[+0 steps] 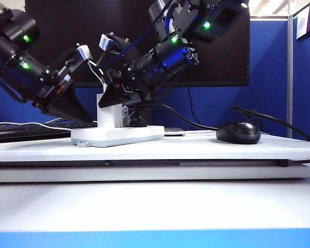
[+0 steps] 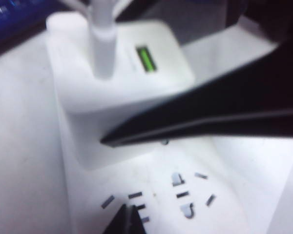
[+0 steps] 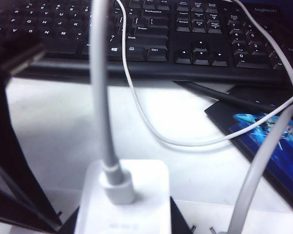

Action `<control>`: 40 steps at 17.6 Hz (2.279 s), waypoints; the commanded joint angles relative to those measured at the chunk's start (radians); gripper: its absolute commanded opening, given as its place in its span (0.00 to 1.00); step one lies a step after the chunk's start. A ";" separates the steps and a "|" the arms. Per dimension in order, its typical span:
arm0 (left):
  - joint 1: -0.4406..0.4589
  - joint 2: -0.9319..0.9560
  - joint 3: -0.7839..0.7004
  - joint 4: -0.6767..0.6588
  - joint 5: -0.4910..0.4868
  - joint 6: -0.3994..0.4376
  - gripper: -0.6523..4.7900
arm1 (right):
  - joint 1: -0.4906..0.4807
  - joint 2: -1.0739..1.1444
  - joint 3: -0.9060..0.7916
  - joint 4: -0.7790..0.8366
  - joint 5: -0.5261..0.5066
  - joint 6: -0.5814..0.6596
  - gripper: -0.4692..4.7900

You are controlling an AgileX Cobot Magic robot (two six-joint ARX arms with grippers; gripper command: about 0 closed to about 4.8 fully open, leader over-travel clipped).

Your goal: Unplug the white charger from the socket, then place it next to the socket.

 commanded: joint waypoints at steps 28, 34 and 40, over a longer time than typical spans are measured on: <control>-0.054 0.033 0.059 -0.164 -0.141 0.129 0.11 | 0.019 -0.027 -0.005 -0.041 -0.013 -0.048 0.09; -0.054 0.033 0.060 -0.166 -0.130 0.128 0.11 | 0.017 -0.050 -0.005 -0.035 -0.006 -0.057 0.09; -0.054 0.033 0.060 -0.168 -0.131 0.128 0.11 | 0.005 -0.050 -0.005 -0.005 -0.034 0.029 0.09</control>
